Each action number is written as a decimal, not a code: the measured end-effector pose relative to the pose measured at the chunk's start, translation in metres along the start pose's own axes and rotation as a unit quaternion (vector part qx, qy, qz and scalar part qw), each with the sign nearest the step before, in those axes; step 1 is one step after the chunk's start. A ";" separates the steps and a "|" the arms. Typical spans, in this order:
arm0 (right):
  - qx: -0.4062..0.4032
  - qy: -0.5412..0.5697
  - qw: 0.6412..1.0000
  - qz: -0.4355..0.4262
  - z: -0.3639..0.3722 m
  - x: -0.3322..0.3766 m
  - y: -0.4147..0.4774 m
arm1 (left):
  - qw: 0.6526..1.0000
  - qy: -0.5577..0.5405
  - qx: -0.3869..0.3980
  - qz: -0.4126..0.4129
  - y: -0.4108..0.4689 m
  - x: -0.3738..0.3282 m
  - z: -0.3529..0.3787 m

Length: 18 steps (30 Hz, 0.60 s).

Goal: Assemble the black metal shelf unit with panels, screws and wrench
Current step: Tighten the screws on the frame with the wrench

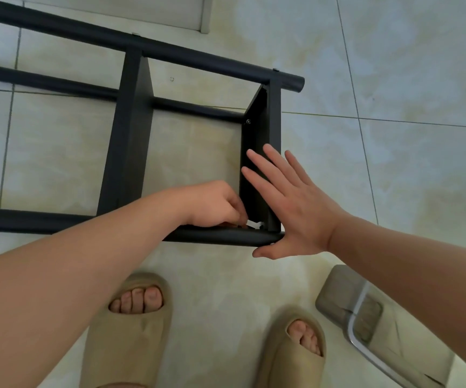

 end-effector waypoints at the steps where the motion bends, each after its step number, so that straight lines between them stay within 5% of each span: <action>1: -0.002 0.002 1.000 0.000 0.000 0.000 0.000 | 1.000 -0.003 0.003 0.007 0.000 -0.001 0.000; 18: -0.027 0.010 1.000 0.013 -0.002 -0.002 -0.002 | 0.992 -0.126 -0.016 -0.015 0.002 0.003 -0.005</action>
Point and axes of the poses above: each hand's wrist, its own y-axis towards the middle knuckle, its own z-axis out of the palm, x = y × z, the point moved 10 cm from there along y, towards the middle knuckle, and after that the axes turned 9 degrees about z, right-handed, at the moved point
